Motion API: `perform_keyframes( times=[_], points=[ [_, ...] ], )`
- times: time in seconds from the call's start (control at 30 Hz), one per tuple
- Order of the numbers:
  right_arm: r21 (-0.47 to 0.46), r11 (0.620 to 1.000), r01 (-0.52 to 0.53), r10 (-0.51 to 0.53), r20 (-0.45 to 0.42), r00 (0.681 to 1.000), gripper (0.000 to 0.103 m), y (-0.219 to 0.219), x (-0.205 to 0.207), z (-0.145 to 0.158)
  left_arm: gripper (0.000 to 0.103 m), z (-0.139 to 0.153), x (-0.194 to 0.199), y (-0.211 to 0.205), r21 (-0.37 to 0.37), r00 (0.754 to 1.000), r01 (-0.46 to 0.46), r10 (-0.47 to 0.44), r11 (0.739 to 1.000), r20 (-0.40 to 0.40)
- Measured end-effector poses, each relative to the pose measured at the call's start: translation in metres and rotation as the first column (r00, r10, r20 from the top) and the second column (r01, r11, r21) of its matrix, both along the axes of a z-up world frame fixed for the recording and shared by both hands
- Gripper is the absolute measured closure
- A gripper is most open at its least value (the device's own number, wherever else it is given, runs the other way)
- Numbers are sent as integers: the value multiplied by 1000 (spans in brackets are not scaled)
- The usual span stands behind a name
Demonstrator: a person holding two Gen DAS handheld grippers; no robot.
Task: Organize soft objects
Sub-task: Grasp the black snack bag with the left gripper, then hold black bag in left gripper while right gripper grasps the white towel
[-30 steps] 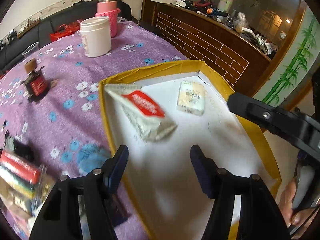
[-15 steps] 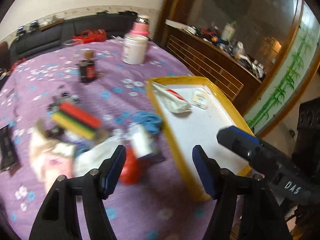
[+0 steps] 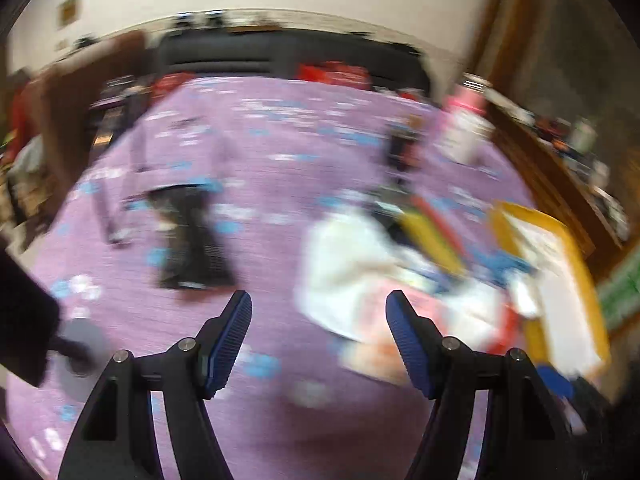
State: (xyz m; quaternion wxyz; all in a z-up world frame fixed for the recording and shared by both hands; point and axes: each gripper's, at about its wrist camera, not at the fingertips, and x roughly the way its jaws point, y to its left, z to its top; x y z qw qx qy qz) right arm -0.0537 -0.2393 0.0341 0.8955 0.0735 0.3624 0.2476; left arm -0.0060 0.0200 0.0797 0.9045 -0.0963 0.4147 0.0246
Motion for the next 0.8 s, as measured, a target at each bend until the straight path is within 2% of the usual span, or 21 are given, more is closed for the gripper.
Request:
perform_keyframes(
  times=[0.13,0.37,0.43,0.47,0.5,0.57,0.67,0.8],
  points=[
    [-4,1000,-10,10,-2,1000,39,5,-1,-5,34,-15,30,43,56,986,-151,154,987,-66],
    [-4,1000,-9,9,19,1000,38,2,-5,2,34,-63,87,84,90,940,-254,267,963,-212],
    [5,1000,-24,24,16,1000,38,3,-5,4,34,-74,99,86,84,939,-238,251,968,-235],
    [12,999,-32,32,11,999,38,5,-5,4,37,-76,101,85,113,941,-242,262,964,-215],
    [18,999,-38,38,6,999,38,6,-4,5,43,-76,101,82,136,944,-238,262,962,-203],
    [37,998,-58,58,-3,998,35,10,-4,6,57,-74,98,76,127,956,-203,225,971,-191],
    [40,996,-79,79,-12,997,34,20,-1,7,59,-66,81,69,111,968,-177,194,978,-162],
    [-11,998,-57,57,-6,998,32,24,12,10,59,-43,37,46,73,990,-103,109,992,-88]
  ],
)
